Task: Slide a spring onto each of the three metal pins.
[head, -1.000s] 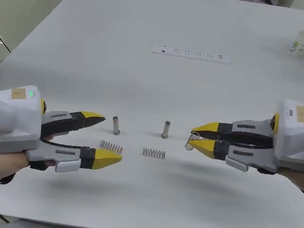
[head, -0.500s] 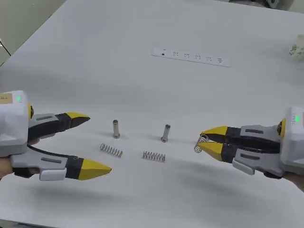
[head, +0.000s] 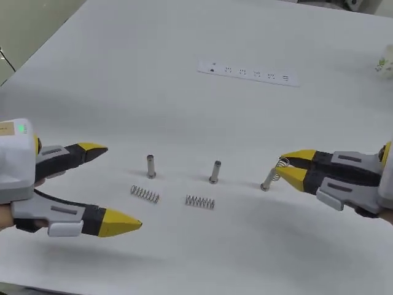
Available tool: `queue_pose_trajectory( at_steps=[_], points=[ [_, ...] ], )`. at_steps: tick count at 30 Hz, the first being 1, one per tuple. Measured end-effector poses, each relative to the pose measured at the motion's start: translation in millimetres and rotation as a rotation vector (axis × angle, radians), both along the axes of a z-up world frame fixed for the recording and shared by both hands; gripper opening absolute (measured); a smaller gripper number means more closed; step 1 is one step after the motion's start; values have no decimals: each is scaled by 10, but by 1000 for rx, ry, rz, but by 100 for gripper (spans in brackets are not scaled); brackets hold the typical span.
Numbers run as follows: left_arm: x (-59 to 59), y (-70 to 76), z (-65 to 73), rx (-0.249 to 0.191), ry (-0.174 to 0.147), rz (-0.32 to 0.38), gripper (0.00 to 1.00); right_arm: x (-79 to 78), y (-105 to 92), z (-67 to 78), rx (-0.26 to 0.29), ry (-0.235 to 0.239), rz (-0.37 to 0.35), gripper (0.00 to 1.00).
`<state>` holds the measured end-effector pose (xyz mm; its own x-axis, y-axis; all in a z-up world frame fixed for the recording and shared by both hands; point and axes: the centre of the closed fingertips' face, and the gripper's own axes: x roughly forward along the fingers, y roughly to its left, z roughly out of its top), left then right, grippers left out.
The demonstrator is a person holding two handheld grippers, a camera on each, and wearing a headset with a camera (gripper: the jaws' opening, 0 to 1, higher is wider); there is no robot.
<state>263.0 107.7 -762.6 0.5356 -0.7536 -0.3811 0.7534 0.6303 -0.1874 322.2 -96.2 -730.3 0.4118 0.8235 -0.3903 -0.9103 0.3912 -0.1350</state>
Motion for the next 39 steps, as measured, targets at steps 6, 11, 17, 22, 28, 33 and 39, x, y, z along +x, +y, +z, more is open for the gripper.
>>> queue_pose_trajectory(
  at_steps=[6, 11, 17, 22, 28, 33, 39],
  points=[
    [-1, -1, 11, -1, -4, 2, 98, 103, -52, 1, 3, 1, -27, 7],
    [0, 9, 4, 1, -1, 6, 98, 163, -60, 16, 13, 2, -45, 7],
    [0, 0, 6, -1, -1, 6, 98, 220, -64, -15, 15, 10, -55, 7],
    [6, 0, 4, -1, -1, 6, 98, 269, -77, -51, 14, 20, -67, 7],
    [16, 2, 16, -5, -3, 7, 98, 297, -86, -93, 23, 42, -79, 7],
    [17, -5, 23, -6, -4, 7, 98, 294, -81, -129, 31, 60, -83, 7],
    [16, -2, 7, 1, -3, 9, 98, 294, -70, -136, 36, 64, -83, 7]
  ],
)
